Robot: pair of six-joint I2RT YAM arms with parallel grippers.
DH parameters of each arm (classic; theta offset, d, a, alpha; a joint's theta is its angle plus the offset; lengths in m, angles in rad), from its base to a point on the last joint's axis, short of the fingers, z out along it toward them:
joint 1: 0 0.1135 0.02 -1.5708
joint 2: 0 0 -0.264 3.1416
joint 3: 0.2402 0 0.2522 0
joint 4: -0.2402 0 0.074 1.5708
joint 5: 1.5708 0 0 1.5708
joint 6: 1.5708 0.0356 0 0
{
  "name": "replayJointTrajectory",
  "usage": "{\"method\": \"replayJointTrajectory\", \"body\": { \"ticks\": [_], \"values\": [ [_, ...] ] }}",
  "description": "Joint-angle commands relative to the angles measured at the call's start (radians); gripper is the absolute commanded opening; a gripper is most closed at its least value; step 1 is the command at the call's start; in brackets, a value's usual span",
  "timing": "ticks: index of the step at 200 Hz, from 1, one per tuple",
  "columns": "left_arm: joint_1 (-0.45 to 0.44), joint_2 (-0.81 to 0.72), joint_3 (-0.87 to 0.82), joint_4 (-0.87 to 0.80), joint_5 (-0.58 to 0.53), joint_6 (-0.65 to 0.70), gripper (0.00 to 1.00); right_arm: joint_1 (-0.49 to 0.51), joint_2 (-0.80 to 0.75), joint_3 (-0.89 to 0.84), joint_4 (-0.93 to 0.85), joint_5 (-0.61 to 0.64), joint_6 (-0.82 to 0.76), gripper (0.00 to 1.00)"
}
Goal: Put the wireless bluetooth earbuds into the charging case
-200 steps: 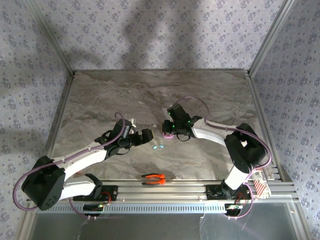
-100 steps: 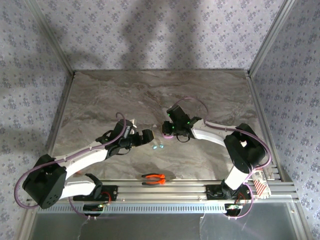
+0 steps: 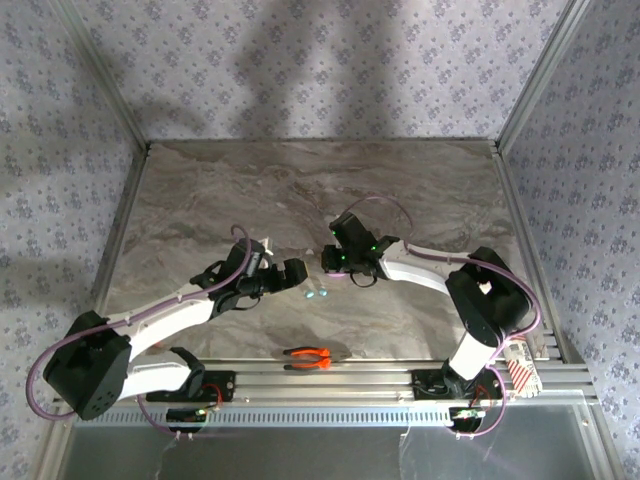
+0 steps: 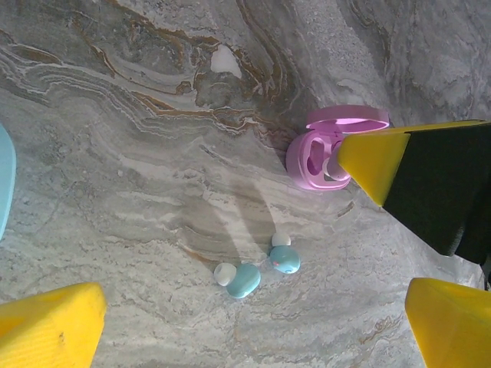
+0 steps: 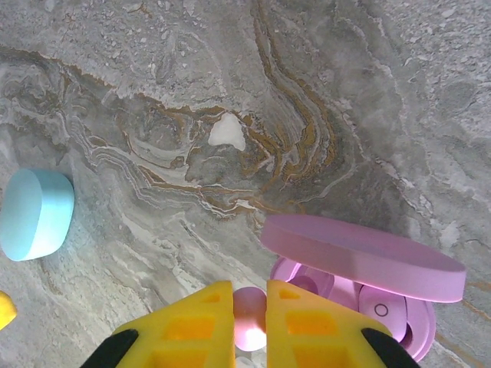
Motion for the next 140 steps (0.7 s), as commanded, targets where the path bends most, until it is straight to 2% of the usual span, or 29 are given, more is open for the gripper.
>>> {"method": "replayJointTrajectory", "body": {
  "ticks": [1, 140],
  "values": [
    [-0.004, -0.010, -0.011, 0.016, 0.012, 0.018, 1.00, 0.005, 0.018, 0.018, -0.004, 0.035, 0.006, 0.13],
    [-0.005, 0.015, -0.007, 0.024, 0.018, 0.021, 1.00, 0.000, 0.056, 0.005, 0.026, 0.029, 0.008, 0.14]
  ]
}}
